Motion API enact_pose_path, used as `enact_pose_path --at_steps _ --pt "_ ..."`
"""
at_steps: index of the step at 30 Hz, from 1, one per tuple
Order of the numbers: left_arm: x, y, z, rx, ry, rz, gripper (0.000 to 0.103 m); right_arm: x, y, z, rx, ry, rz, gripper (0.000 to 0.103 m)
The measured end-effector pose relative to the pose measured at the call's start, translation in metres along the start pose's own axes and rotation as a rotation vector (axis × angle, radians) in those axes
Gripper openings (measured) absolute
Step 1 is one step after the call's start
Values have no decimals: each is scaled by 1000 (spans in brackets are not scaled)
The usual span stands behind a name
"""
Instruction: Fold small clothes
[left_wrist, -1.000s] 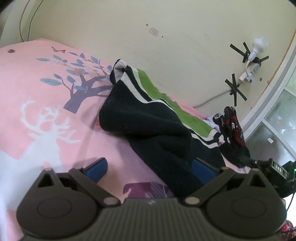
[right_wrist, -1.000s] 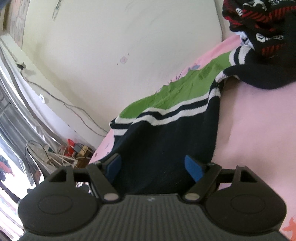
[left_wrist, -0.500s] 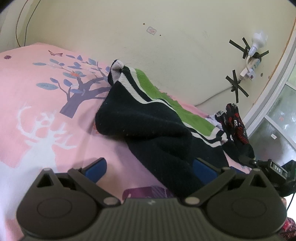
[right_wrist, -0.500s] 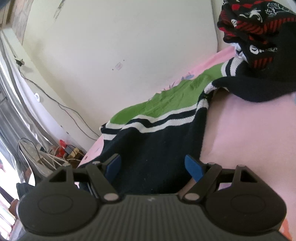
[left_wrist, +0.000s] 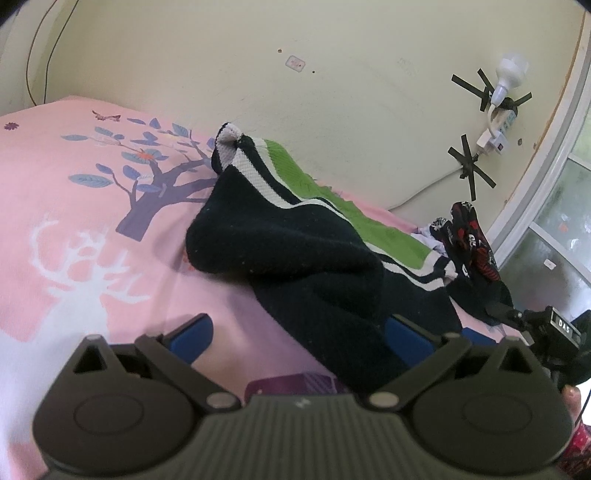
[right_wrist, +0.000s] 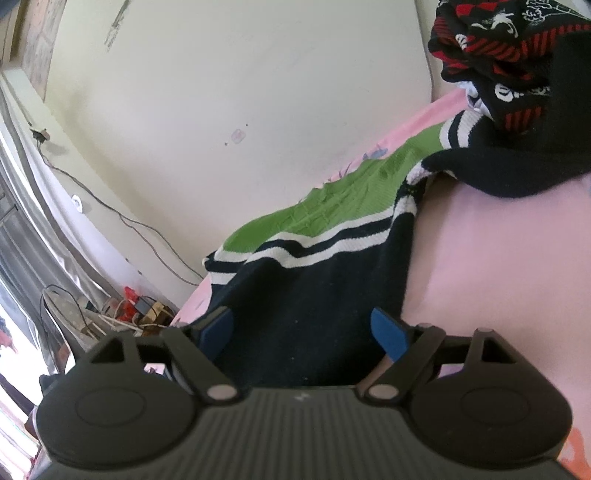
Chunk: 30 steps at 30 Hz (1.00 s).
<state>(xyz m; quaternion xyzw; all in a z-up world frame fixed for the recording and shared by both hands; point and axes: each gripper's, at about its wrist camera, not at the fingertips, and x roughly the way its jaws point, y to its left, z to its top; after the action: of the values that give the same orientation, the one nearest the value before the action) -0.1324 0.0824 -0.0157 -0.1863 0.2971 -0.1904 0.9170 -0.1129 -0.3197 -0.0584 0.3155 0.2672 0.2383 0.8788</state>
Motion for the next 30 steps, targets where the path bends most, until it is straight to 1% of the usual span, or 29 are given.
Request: enact_pose_path --at_steps 25,30 --pt "0 1 1 -13 -6 -6 103 2 2 1 -20 13 -2 79" --pt "-2 4 1 -34 -12 -21 103 3 3 2 -28 17 -5 79"
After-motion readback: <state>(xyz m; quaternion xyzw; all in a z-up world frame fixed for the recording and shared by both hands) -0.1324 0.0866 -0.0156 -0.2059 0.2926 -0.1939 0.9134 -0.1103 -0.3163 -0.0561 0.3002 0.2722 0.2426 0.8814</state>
